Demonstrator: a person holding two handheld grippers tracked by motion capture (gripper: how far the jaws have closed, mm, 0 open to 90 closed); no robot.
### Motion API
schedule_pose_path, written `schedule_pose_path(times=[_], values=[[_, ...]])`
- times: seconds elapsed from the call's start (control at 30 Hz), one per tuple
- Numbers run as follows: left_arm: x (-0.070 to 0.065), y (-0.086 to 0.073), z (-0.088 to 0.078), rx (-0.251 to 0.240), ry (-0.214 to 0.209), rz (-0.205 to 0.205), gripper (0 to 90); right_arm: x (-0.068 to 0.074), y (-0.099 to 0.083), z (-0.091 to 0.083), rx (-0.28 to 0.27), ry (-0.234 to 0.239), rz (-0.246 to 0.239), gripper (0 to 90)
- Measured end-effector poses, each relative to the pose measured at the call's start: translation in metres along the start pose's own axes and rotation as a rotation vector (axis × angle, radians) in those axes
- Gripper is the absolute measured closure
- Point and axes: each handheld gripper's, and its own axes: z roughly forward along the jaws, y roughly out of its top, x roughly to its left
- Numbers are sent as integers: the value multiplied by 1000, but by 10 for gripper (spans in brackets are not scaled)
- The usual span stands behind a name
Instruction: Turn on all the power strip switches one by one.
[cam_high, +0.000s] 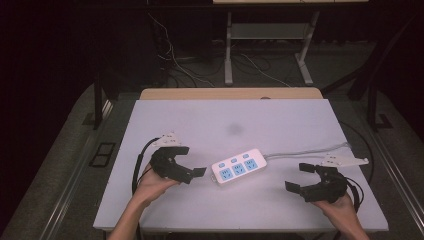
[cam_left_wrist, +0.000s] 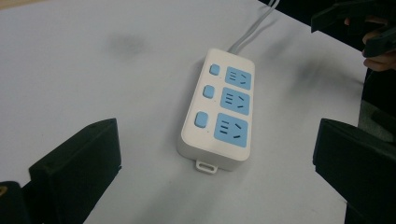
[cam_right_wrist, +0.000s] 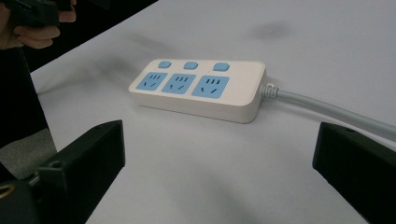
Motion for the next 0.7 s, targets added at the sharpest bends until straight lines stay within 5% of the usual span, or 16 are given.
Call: schedule_pose_path(times=[0.7], values=[[6,20,28,111,-26,39,3,0,-1,-1,1,-1,-7,22]])
